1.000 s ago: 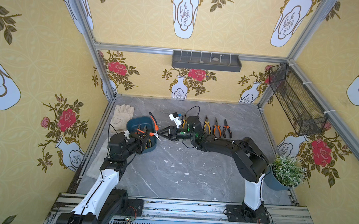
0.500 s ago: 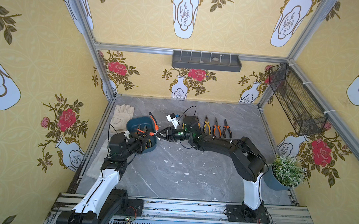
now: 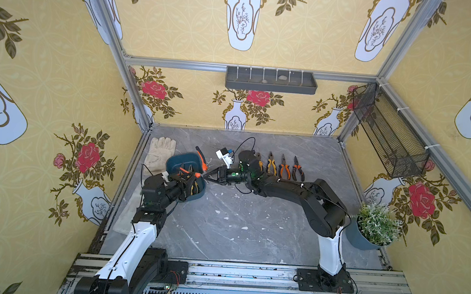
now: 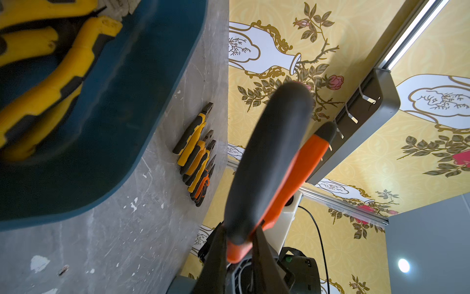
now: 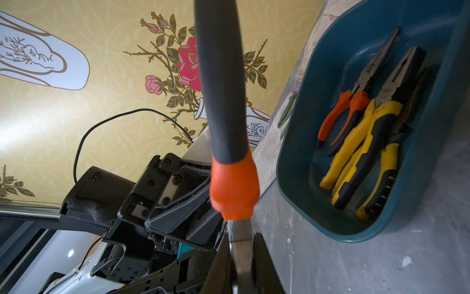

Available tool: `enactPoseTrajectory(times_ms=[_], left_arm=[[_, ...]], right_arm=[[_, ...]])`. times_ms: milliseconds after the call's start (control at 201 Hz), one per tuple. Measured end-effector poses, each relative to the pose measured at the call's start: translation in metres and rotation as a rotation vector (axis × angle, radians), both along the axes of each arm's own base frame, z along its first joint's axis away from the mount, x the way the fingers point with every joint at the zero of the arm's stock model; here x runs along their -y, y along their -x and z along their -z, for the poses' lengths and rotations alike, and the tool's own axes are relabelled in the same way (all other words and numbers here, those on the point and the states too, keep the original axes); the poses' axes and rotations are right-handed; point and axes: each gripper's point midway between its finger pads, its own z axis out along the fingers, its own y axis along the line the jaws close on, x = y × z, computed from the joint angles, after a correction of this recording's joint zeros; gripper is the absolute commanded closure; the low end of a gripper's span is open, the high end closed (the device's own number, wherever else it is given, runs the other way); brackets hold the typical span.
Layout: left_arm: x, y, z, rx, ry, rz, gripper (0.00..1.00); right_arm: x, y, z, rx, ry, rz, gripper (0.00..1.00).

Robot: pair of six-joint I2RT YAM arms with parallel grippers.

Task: Take the pliers out of the storage box
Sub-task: Pick up the pliers from the storage box.

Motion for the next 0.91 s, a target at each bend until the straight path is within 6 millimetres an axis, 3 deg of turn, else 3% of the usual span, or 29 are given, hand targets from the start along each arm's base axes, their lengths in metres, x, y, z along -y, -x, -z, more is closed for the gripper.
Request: enactPoseTrajectory(times_ms=[75, 134, 219, 363, 717, 836, 911], left_arm=[[-0.001, -0.001, 0.000, -0.002, 0.003, -0.008, 0.80], [-0.001, -0.001, 0.000, -0.002, 0.003, -0.011, 0.57], [0.001, 0.000, -0.005, 0.021, 0.003, 0.007, 0.55], [0.004, 0.002, -0.010, 0.045, 0.000, 0.023, 0.35], [0.005, 0.008, -0.027, 0.089, -0.051, 0.053, 0.28], [0.005, 0.009, -0.027, 0.089, -0.072, 0.059, 0.28], [0.005, 0.009, -0.027, 0.086, -0.089, 0.064, 0.28]], right_arm=[[-0.001, 0.000, -0.001, -0.001, 0.002, -0.005, 1.00], [-0.001, 0.000, -0.001, -0.004, 0.008, -0.006, 1.00], [-0.001, -0.004, 0.003, -0.002, 0.036, 0.019, 1.00], [0.006, -0.010, 0.014, -0.009, 0.111, 0.046, 1.00], [0.022, -0.043, -0.021, 0.260, 0.326, 0.143, 0.99], [0.032, -0.051, -0.019, 0.365, 0.472, 0.162, 0.97], [0.043, -0.053, -0.007, 0.415, 0.579, 0.160, 0.96]])
